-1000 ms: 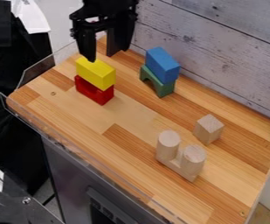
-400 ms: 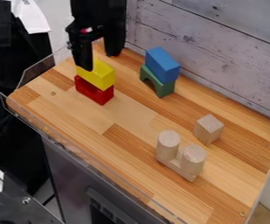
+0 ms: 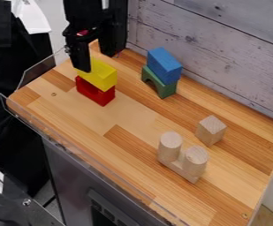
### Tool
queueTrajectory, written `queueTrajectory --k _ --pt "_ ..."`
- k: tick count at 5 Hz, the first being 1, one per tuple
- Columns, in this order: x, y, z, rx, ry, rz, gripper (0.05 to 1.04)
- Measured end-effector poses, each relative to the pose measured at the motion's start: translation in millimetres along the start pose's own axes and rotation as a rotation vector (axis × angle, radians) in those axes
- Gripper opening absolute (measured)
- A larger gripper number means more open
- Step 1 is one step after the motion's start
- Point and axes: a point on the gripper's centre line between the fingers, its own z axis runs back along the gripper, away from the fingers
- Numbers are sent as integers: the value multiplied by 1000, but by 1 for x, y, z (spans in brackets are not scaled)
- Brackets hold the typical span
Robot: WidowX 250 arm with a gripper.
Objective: Put the yellow rectangular block on top of the tower on the right side of the table
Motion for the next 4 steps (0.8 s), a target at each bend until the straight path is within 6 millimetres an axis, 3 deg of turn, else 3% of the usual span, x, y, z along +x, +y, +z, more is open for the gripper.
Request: queueTrajectory --k 4 --pt "5 -2 -14 9 23 10 1001"
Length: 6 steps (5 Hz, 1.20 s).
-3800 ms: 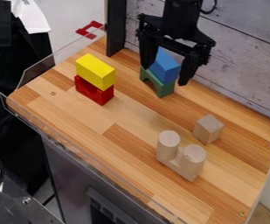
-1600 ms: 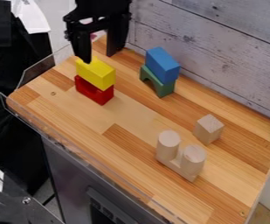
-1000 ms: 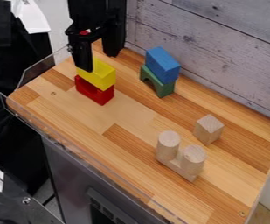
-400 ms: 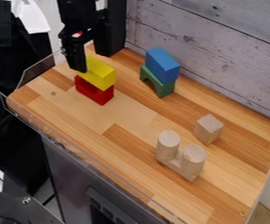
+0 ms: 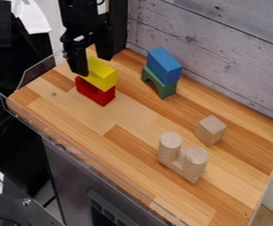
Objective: Put the yellow rectangular block on top of the tower on the right side of the table
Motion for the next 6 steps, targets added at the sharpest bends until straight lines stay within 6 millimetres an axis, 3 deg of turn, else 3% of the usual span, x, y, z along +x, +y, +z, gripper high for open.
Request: queueTrajectory --k 2,3,4,6 --pt "1 -3 -5 17 -11 -28 957" --pt "0 -3 -10 4 -16 -53 674" --pt "-2 -4 -10 4 -17 -115 557" --pt "-23 -10 27 -47 -70 -228 557"
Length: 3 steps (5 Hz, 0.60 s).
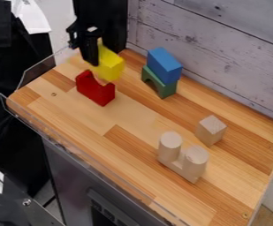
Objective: Put the yellow rectangular block on top of the tower on the right side of the table
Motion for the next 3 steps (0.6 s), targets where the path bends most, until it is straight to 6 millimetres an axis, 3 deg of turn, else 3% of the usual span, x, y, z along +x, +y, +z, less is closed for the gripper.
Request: queueTrajectory --k 2,3 --pt "-68 -6 41 -90 -10 -57 557" --pt "-104 -6 36 -101 38 -75 557"
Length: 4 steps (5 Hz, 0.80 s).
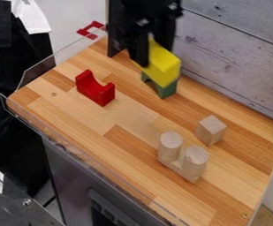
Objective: Put the yellow rectangular block on top of the tower on the right side of the table
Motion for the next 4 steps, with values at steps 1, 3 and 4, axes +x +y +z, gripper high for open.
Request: queueTrajectory --k 1,3,4 --pt "-19 4 -10 12 38 21 557" --pt "-42 2 -27 28 118 43 557" --pt "-51 7 -33 39 125 20 557"
